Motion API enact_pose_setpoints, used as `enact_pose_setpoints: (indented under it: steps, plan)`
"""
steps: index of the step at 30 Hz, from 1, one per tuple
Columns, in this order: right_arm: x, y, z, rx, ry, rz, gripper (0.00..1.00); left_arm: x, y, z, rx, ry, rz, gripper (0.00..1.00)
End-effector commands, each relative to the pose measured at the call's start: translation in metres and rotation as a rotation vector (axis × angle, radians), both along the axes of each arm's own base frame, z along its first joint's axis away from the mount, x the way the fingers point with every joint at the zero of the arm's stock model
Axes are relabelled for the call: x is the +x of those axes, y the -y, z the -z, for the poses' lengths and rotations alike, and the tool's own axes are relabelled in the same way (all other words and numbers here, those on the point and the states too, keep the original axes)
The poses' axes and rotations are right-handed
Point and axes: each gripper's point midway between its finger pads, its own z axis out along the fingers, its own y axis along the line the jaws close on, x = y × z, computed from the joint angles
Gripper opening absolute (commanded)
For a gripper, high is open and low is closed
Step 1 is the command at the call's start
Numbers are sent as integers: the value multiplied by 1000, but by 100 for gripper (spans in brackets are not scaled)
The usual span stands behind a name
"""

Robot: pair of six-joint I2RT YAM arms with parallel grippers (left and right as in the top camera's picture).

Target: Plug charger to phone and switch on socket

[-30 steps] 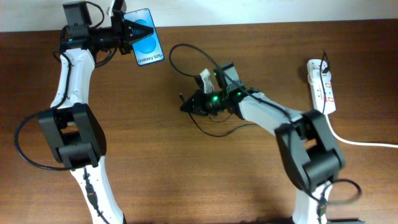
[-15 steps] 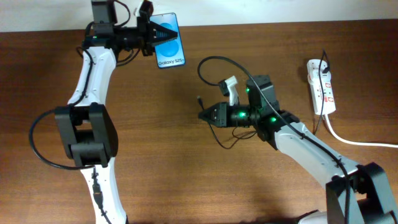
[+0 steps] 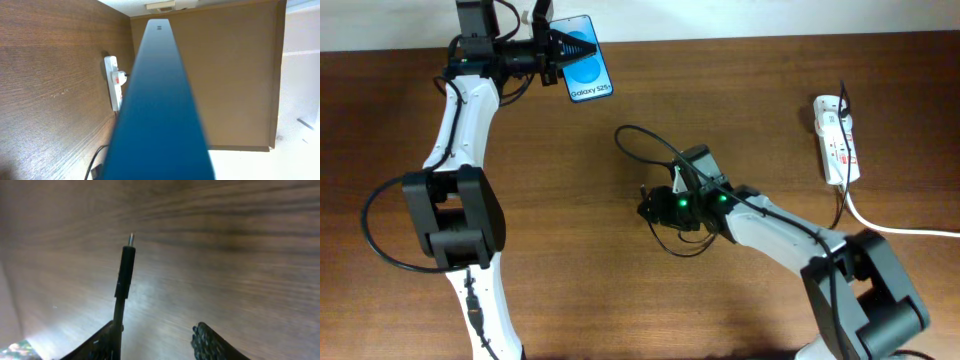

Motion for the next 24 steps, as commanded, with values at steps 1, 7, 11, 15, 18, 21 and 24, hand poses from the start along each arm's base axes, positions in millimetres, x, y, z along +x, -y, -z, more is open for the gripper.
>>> enact_pose_setpoints:
  steps: [1, 7, 11, 15, 18, 21, 24]
  plan:
    - [7, -15, 3, -15, 15, -118, 50, -4, 0, -24, -6, 56, 9, 0]
    - [27, -18, -8, -52, 128, -142, 16, -5, 0, -24, -10, 55, 16, 0]
    - [40, -3, -2, -176, 229, -173, 57, -5, 0, -24, -10, 55, 16, 0]
    - [53, 7, -1, -254, 296, -156, 20, -8, 1, -26, -20, 55, 32, 0]
    - [53, 6, -2, -259, 303, -171, 20, -8, 1, -26, -20, 55, 32, 0]
    - [65, 9, -12, -392, 424, -282, 8, -8, 1, -26, -21, 56, 33, 0]
    - [68, 21, -12, -547, 468, -294, 4, -10, 1, -27, -26, 56, 42, 0]
